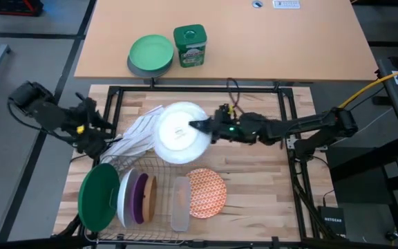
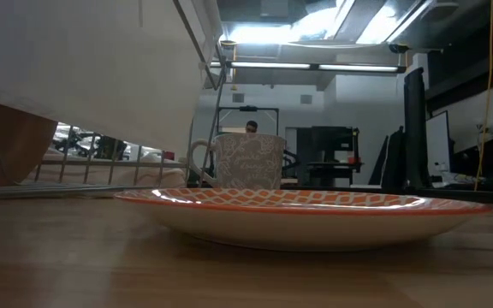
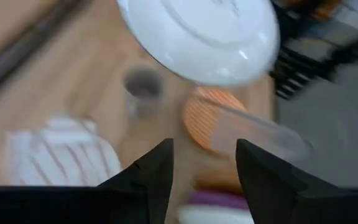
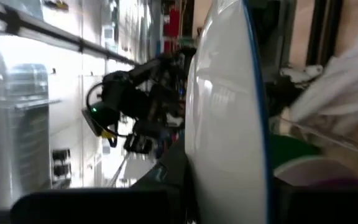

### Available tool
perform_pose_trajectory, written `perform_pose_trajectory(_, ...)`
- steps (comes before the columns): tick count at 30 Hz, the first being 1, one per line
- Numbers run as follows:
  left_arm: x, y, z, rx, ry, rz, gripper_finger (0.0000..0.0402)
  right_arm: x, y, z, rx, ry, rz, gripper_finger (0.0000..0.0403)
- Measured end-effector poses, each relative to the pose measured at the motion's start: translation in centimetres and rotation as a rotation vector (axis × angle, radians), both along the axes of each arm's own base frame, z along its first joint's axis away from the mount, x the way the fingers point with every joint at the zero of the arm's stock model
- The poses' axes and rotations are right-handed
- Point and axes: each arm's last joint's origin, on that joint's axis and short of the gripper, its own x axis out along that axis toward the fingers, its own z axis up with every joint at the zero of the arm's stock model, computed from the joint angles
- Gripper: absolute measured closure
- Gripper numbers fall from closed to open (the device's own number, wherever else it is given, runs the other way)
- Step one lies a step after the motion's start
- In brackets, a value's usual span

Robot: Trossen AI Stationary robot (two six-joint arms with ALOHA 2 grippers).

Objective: Sort dishes
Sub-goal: Put the blue patterned plate into the dish rack

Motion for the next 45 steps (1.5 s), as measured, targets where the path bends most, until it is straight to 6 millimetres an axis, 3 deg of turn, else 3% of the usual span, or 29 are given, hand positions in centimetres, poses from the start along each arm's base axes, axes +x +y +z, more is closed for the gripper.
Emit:
perform_pose_trajectory(4,-2.0,1.0,-0.2,-0.09,0.037,-0.086,0.0239,3.1,1.0,0.7,0.007,0.008,-0.054,0.0361)
perform_pose_trajectory(9,-3.9,2.3,-0.7,-0.074,0.073,-0.099,0.0239,7.7,2.8,0.7,0.051,0.03,-0.066,0.0361)
perform_pose_trajectory(14,-5.0,3.1,-0.9,-0.089,0.067,-0.094,0.0239,12.1,3.8,1.3,0.089,-0.021,-0.042,0.0361)
perform_pose_trajectory(18,-5.5,3.4,-0.9,-0.103,0.055,-0.101,0.0239,14.1,4.3,2.2,0.086,-0.006,-0.019,0.0361)
perform_pose_trajectory(27,-5.5,3.5,-0.9,-0.04,0.048,-0.148,0.0239,14.6,5.3,1.9,0.041,0.213,-0.025,0.0361)
perform_pose_trajectory(39,-5.2,3.2,-0.8,0.095,0.031,-0.248,0.0239,14.3,5.3,1.2,0.133,0.256,-0.14,0.0361)
perform_pose_trajectory(45,-3.9,2.3,-0.6,0.233,0.034,-0.342,0.0239,14.3,5.0,1.2,0.224,0.222,-0.238,0.0361)
